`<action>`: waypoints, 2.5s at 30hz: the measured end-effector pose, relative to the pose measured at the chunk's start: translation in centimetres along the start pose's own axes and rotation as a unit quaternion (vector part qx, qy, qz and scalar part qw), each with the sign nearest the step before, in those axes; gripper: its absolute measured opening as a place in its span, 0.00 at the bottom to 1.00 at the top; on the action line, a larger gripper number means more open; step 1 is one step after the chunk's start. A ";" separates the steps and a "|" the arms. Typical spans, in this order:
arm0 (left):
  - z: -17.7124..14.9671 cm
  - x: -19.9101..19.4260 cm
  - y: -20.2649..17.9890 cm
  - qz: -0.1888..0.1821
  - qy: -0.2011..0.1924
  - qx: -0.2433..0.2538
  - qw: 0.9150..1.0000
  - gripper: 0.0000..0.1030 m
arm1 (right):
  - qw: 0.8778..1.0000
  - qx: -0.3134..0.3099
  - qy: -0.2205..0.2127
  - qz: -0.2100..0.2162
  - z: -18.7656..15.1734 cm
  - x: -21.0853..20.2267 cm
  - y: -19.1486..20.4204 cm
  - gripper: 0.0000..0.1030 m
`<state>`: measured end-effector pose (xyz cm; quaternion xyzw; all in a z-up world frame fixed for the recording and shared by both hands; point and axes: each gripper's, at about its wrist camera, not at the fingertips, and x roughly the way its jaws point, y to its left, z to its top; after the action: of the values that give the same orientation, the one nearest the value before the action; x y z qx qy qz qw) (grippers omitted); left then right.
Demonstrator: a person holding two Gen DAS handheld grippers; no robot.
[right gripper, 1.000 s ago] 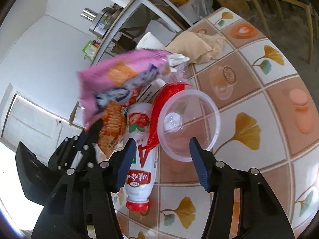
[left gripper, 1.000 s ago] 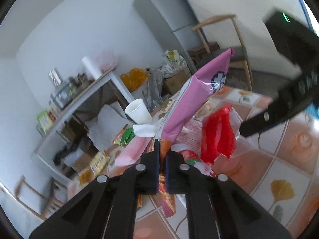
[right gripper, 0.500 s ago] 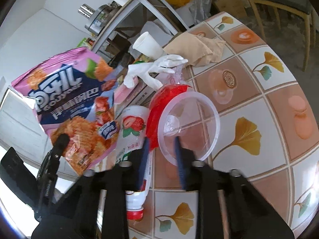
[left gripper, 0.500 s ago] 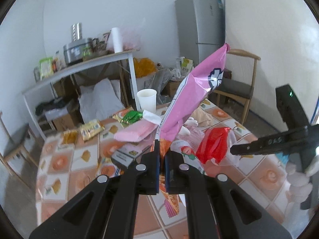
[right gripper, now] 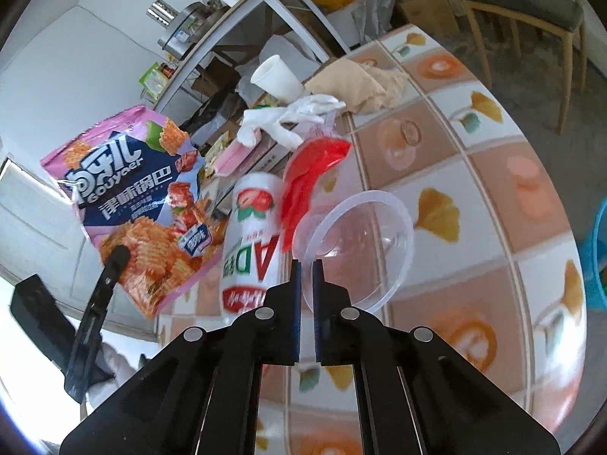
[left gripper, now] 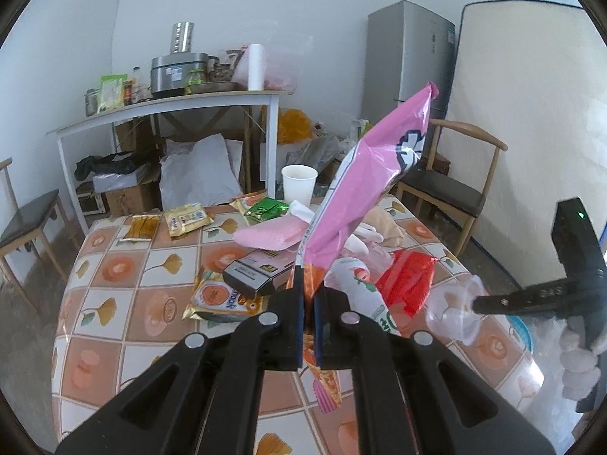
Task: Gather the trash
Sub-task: 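Carry the pink bag and clear cup to the wastebasket and release both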
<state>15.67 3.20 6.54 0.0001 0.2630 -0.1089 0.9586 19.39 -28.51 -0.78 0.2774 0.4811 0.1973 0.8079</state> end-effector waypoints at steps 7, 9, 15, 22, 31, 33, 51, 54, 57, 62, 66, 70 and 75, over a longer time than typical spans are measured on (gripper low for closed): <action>-0.9 -0.7 1.9 0.002 0.010 -0.037 0.999 0.03 | 0.999 -0.017 0.004 -0.038 -1.1 0.6 0.7 0.09; -1.2 -0.8 2.4 0.001 0.014 -0.046 0.999 0.03 | 0.999 -0.018 0.002 -0.051 -1.1 1.2 0.7 0.13; -1.9 -1.1 3.4 0.004 0.019 -0.065 0.998 0.03 | 0.997 -0.020 -0.001 -0.074 -1.5 2.8 0.7 0.14; -2.0 -1.9 4.0 0.007 0.012 -0.075 0.997 0.03 | 0.998 -0.022 -0.014 -0.064 -1.9 1.7 1.0 0.04; -0.6 -4.9 3.0 -0.001 -0.020 -0.069 0.997 0.03 | 0.998 -0.015 -0.048 -0.036 -2.5 -1.5 1.3 0.04; -0.1 -5.8 2.4 -0.006 -0.029 -0.063 0.998 0.03 | 0.998 -0.014 -0.055 -0.029 -2.7 -2.2 1.4 0.04; 5.1 -5.7 -13.3 -0.212 -0.011 0.019 0.977 0.03 | 0.976 0.068 -0.201 -0.050 -5.9 -17.1 -7.4 0.04; 5.8 -3.9 -17.8 -0.259 0.014 0.043 0.965 0.03 | 0.966 0.108 -0.226 -0.071 -7.1 -19.9 -10.9 0.04; 6.2 -2.1 -22.5 -0.295 0.042 0.068 0.952 0.03 | 0.955 0.146 -0.244 -0.091 -8.5 -22.0 -14.2 0.04; 5.9 1.6 -29.9 -0.331 0.094 0.115 0.932 0.04 | 0.933 0.228 -0.264 -0.093 -10.9 -24.1 -21.1 0.04; 4.2 6.1 -36.3 -0.342 0.165 0.142 0.914 0.04 | 0.919 0.285 -0.260 -0.083 -12.1 -23.4 -26.1 0.04; 1.0 11.1 -41.6 -0.330 0.239 0.148 0.901 0.04 | 0.910 0.323 -0.245 -0.085 -12.0 -21.7 -30.4 0.04; -2.9 18.5 -47.4 -0.302 0.338 0.131 0.882 0.04 | 0.904 0.352 -0.226 -0.090 -11.2 -19.5 -35.1 0.04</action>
<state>19.81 -46.77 -2.61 0.0830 0.5422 -0.4197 0.7232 2.35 -64.06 -14.41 0.5364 0.3468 -0.1268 0.7589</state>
